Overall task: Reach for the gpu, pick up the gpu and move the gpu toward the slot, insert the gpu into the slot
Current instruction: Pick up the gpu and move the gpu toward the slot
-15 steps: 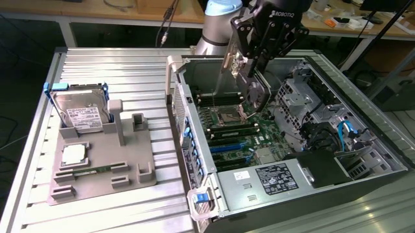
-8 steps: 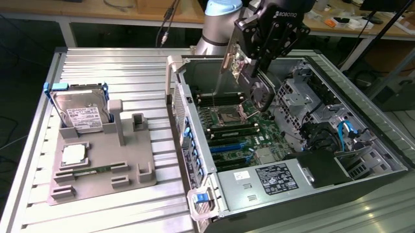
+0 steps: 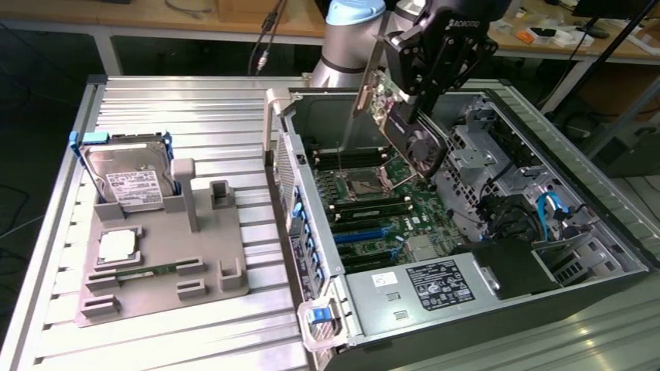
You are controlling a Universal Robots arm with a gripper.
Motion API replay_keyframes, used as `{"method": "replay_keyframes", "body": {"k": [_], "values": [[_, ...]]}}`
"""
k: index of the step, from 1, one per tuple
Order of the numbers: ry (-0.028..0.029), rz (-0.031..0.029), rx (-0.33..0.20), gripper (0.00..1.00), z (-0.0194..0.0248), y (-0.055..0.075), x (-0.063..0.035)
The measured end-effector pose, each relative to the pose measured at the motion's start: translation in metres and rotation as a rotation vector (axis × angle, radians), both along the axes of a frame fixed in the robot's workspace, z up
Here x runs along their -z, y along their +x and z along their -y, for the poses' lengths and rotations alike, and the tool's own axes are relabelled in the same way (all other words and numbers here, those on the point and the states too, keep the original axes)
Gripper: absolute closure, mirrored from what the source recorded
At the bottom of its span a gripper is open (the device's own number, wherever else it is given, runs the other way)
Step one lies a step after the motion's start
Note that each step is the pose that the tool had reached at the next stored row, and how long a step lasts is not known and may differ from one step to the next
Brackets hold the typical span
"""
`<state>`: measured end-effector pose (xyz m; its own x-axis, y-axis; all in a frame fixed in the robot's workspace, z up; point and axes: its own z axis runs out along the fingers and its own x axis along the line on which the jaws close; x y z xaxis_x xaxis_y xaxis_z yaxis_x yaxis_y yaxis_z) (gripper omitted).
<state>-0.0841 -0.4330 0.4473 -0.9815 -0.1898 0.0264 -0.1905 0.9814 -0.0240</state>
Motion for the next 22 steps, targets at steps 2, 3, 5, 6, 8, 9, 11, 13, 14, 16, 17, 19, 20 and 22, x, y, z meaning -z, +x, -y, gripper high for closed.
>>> {"method": "replay_keyframes", "body": {"k": [2, 3, 5, 6, 8, 9, 11, 13, 14, 16, 17, 19, 20, 22], "values": [[-0.0003, -0.0004, -0.002, 0.73, -0.0028, 0.0007, 0.0], [-0.0004, -0.0005, -0.005, 0.73, -0.0041, 0.0011, 0.0], [-0.0003, -0.0005, -0.012, 0.73, -0.0057, 0.0016, 0.0], [-0.0006, -0.0008, -0.017, 0.73, -0.0062, 0.0018, 0.0], [-0.0013, -0.0015, -0.03, 0.73, -0.0064, 0.0019, 0.0001], [-0.002, -0.0022, -0.036, 0.73, -0.0065, 0.002, 0.0001], [-0.0042, -0.0049, -0.049, 0.73, -0.0067, 0.002, 0.0003], [-0.0059, -0.0078, -0.074, 0.73, -0.0067, 0.0019, 0.0007], [-0.007, -0.0092, -0.087, 0.73, -0.0067, 0.002, 0.0008], [-0.0082, -0.0113, -0.137, 0.73, -0.0067, 0.0021, 0.0013], [-0.0084, -0.0115, -0.152, 0.73, -0.0067, 0.0021, 0.0013], [-0.0084, -0.0117, -0.185, 0.73, -0.0067, 0.0023, 0.0016], [-0.0084, -0.0117, -0.203, 0.73, -0.0067, 0.0025, 0.0019], [-0.0084, -0.0116, -0.232, 0.73, -0.0067, 0.0031, 0.0024]]}}
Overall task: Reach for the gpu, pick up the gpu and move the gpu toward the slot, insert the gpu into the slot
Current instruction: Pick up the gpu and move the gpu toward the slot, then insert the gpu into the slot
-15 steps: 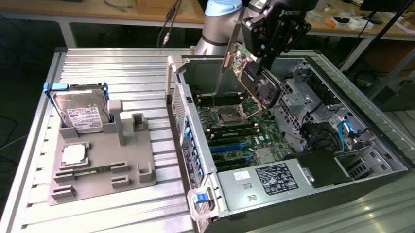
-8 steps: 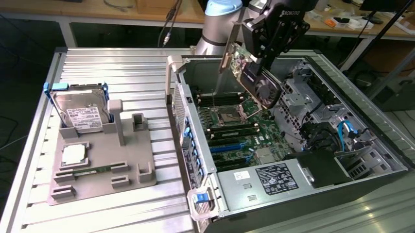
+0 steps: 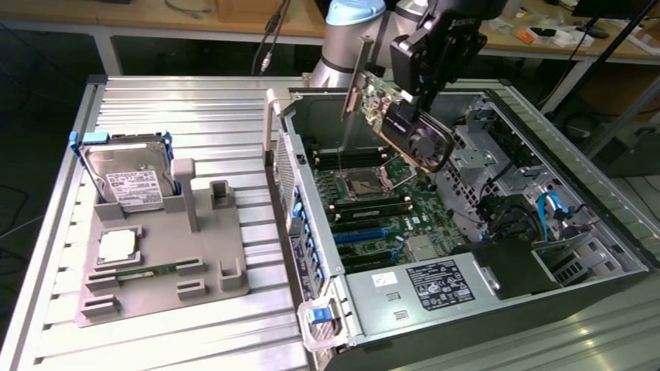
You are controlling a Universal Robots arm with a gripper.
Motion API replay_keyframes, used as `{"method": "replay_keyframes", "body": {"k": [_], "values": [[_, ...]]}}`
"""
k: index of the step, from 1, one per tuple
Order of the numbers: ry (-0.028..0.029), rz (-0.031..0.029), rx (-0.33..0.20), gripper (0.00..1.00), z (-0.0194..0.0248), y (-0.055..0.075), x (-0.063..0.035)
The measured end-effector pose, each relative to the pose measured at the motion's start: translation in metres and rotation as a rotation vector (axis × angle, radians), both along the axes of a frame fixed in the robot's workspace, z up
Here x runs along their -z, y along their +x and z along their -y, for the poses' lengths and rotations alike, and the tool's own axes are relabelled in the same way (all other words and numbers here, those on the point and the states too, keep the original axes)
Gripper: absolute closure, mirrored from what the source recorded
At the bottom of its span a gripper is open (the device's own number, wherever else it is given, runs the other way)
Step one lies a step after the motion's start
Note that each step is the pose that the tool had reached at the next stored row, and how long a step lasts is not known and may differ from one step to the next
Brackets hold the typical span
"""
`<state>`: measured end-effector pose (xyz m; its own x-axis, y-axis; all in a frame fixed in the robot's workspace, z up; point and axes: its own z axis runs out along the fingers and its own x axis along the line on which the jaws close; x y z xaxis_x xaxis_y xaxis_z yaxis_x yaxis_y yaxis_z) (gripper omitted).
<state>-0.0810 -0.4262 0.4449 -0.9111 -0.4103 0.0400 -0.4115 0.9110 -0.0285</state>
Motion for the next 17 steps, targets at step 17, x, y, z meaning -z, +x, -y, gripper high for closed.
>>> {"method": "replay_keyframes", "body": {"k": [17], "values": [[0.0099, -0.0004, -0.175, 0.73, 0.0, 0.014, 0.0043]]}}
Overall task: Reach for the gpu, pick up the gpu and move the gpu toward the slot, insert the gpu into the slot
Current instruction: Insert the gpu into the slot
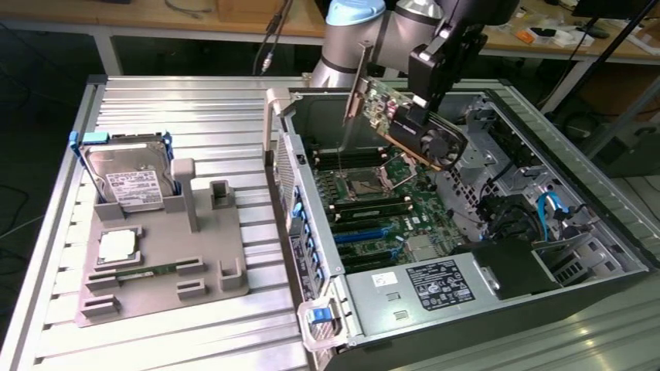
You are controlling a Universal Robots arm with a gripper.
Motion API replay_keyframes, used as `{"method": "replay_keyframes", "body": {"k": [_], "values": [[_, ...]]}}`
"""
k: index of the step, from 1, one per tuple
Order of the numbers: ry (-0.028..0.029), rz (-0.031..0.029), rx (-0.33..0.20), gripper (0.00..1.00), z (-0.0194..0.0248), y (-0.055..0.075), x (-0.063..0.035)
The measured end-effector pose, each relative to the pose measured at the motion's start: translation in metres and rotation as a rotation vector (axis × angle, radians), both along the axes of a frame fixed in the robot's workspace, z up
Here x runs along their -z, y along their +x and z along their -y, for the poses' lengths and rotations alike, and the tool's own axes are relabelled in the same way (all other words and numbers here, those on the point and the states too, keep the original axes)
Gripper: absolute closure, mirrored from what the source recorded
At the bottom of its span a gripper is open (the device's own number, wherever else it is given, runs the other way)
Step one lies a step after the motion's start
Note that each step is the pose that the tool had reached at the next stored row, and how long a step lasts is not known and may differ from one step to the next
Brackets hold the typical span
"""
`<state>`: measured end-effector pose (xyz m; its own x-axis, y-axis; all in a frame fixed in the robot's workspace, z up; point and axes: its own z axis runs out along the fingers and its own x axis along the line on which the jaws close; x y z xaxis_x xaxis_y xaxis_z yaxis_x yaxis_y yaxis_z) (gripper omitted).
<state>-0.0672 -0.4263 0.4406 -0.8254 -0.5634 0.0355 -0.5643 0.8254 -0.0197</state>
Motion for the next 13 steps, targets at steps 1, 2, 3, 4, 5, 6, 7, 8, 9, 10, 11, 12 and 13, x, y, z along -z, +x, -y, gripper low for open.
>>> {"method": "replay_keyframes", "body": {"k": [1, 2, 3, 4, 5, 6, 7, 8, 9, 10, 11, 12, 13], "values": [[-0.0001, 0.0, -0.012, 0.73, 0.0, 0.0007, 0.0003], [0.0, 0.0, -0.023, 0.73, 0.0, 0.0013, 0.0006], [0.0001, 0.0, -0.035, 0.73, 0.0, 0.002, 0.0009], [0.0001, 0.0, -0.047, 0.73, 0.0, 0.0027, 0.0012], [0.0001, 0.0, -0.059, 0.73, 0.0, 0.0034, 0.0015], [0.0001, 0.0, -0.071, 0.73, 0.0, 0.0041, 0.0018], [0.0001, -0.0001, -0.083, 0.73, 0.0, 0.0049, 0.0021], [0.0001, 0.0, -0.094, 0.73, 0.0, 0.0056, 0.0024], [0.0001, -0.0001, -0.106, 0.73, 0.0, 0.0063, 0.0027], [0.0, -0.0001, -0.118, 0.73, 0.0, 0.0071, 0.003], [0.0001, -0.0001, -0.134, 0.73, 0.0, 0.0082, 0.0034], [0.0, -0.0001, -0.147, 0.73, 0.0, 0.009, 0.0037], [0.0, -0.0001, -0.158, 0.73, 0.0, 0.0098, 0.0039]]}}
